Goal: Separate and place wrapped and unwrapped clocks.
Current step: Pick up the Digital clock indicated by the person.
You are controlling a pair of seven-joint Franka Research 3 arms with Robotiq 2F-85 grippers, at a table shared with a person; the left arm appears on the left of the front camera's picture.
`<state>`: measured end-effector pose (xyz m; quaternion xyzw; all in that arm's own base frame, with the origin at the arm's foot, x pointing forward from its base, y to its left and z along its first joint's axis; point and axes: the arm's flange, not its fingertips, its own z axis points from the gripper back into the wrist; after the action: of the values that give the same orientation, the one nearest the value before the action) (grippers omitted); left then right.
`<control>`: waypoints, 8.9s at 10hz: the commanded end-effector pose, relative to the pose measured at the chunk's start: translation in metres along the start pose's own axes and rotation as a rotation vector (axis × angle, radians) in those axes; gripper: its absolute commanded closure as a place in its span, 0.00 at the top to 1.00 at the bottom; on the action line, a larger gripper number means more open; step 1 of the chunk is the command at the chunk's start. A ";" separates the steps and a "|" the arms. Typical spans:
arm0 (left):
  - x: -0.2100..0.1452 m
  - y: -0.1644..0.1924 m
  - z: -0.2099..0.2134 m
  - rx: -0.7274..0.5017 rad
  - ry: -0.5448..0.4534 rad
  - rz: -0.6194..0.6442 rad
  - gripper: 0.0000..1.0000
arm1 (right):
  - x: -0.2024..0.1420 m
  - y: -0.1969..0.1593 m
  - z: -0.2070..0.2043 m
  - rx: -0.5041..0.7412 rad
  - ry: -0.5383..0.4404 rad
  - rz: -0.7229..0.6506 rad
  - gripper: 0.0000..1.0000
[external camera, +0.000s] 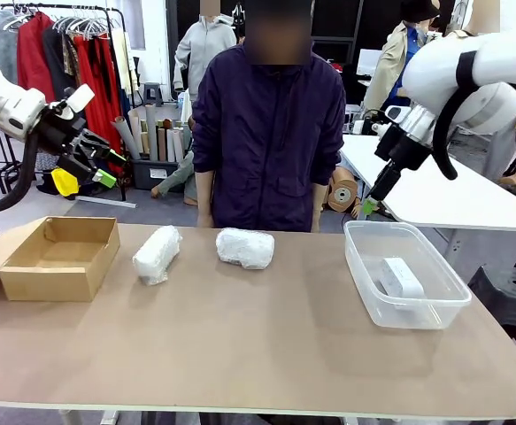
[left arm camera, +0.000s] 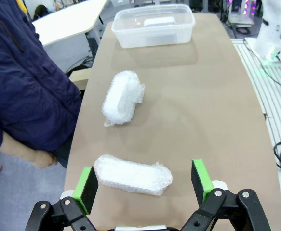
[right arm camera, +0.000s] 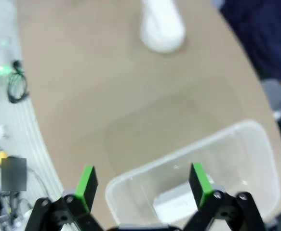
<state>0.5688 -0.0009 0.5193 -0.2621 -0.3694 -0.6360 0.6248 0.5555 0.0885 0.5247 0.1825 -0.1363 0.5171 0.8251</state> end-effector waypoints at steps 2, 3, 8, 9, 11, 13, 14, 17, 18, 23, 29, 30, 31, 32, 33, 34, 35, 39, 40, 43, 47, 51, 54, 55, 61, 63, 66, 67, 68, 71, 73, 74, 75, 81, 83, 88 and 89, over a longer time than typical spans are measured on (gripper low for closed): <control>0.001 0.001 0.001 0.003 0.000 -0.002 1.00 | -0.015 -0.013 0.027 0.131 -0.175 0.154 1.00; 0.001 0.001 0.001 0.003 0.000 -0.002 1.00 | -0.020 -0.018 0.039 0.141 -0.256 0.193 1.00; 0.001 0.001 0.001 0.003 0.000 -0.002 1.00 | -0.044 -0.028 0.063 0.032 -0.421 0.341 1.00; 0.001 0.001 0.001 0.003 0.000 -0.002 1.00 | -0.042 -0.032 0.063 0.035 -0.432 0.350 1.00; 0.001 0.001 0.001 0.003 0.000 -0.002 1.00 | -0.042 -0.036 0.059 0.016 -0.428 0.348 1.00; 0.001 0.001 0.001 0.003 0.000 -0.002 1.00 | -0.044 -0.033 0.061 0.031 -0.391 0.337 1.00; 0.001 0.001 0.001 0.003 0.000 -0.002 1.00 | -0.044 -0.033 0.061 0.031 -0.391 0.337 1.00; 0.001 0.001 0.001 0.003 0.000 -0.002 1.00 | -0.044 -0.033 0.061 0.031 -0.391 0.337 1.00; 0.001 0.001 0.001 0.003 0.000 -0.002 1.00 | -0.044 -0.033 0.061 0.031 -0.391 0.337 1.00; 0.001 0.001 0.001 0.003 0.000 -0.002 1.00 | -0.044 -0.033 0.061 0.031 -0.391 0.337 1.00; 0.001 0.001 0.001 0.003 0.000 -0.002 1.00 | -0.044 -0.033 0.061 0.031 -0.391 0.337 1.00; 0.001 0.001 0.001 0.003 0.000 -0.002 1.00 | -0.044 -0.033 0.061 0.031 -0.391 0.337 1.00; 0.001 0.001 0.001 0.003 0.000 -0.002 1.00 | -0.044 -0.033 0.061 0.031 -0.391 0.337 1.00; 0.001 0.001 0.001 0.003 0.000 -0.002 1.00 | -0.044 -0.033 0.061 0.031 -0.391 0.337 1.00; 0.001 0.001 0.001 0.003 0.000 -0.002 1.00 | -0.044 -0.033 0.061 0.031 -0.391 0.337 1.00; 0.001 0.001 0.001 0.003 0.000 -0.002 1.00 | -0.044 -0.033 0.061 0.031 -0.391 0.337 1.00; 0.001 0.001 0.001 0.003 0.000 -0.002 1.00 | -0.044 -0.033 0.061 0.031 -0.391 0.337 1.00; 0.001 0.001 0.001 0.003 0.000 -0.002 1.00 | -0.044 -0.033 0.061 0.031 -0.391 0.337 1.00; 0.001 0.001 0.001 0.003 0.000 -0.002 1.00 | -0.044 -0.033 0.061 0.031 -0.391 0.337 1.00; 0.001 0.001 0.001 0.003 0.000 -0.002 1.00 | -0.044 -0.033 0.061 0.031 -0.391 0.337 1.00; 0.010 0.000 -0.002 -0.056 0.104 -0.064 1.00 | -0.044 -0.033 0.061 0.031 -0.391 0.337 1.00; 0.052 0.029 -0.036 -0.156 0.249 -0.155 1.00 | -0.044 -0.033 0.061 0.031 -0.391 0.337 1.00; 0.063 0.071 -0.089 -0.124 0.489 -0.201 1.00 | -0.044 -0.033 0.061 0.031 -0.391 0.337 1.00; 0.067 0.078 -0.108 -0.130 0.500 -0.216 1.00 | -0.044 -0.033 0.061 0.031 -0.391 0.337 1.00; 0.069 0.093 -0.156 -0.098 0.488 -0.206 1.00 | -0.044 -0.033 0.061 0.031 -0.391 0.337 1.00; 0.069 0.093 -0.156 -0.098 0.488 -0.206 1.00 | -0.044 -0.033 0.061 0.031 -0.391 0.337 1.00; 0.068 0.096 -0.158 -0.099 0.476 -0.203 1.00 | -0.044 -0.033 0.061 0.031 -0.391 0.337 1.00; 0.076 0.102 -0.175 -0.082 0.526 -0.213 1.00 | -0.044 -0.033 0.061 0.031 -0.391 0.337 1.00; 0.082 0.109 -0.197 -0.084 0.581 -0.200 1.00 | -0.044 -0.033 0.061 0.031 -0.391 0.337 1.00; 0.097 0.117 -0.253 -0.070 0.665 -0.254 1.00 | -0.044 -0.033 0.061 0.031 -0.391 0.337 1.00; 0.102 0.127 -0.281 -0.055 0.704 -0.315 1.00 | -0.044 -0.033 0.061 0.031 -0.391 0.337 1.00; 0.106 0.130 -0.294 -0.061 0.703 -0.312 1.00 | -0.044 -0.033 0.061 0.031 -0.391 0.337 1.00; 0.110 0.133 -0.306 -0.108 0.688 -0.282 1.00 | -0.044 -0.033 0.061 0.031 -0.391 0.337 1.00; 0.111 0.146 -0.353 -0.212 0.655 -0.256 1.00 | -0.044 -0.033 0.061 0.031 -0.391 0.337 1.00; 0.093 0.114 -0.339 -0.207 0.690 -0.271 1.00 | -0.044 -0.033 0.061 0.031 -0.391 0.337 1.00; 0.099 0.108 -0.355 -0.059 0.791 -0.265 1.00 | -0.044 -0.033 0.061 0.031 -0.391 0.337 1.00; 0.100 0.108 -0.363 -0.060 0.802 -0.269 1.00 | -0.044 -0.033 0.061 0.031 -0.391 0.337 1.00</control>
<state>0.7240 -0.3410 0.4067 0.0180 -0.1219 -0.7818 0.6112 0.5650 0.0125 0.5555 0.2668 -0.3138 0.6020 0.6840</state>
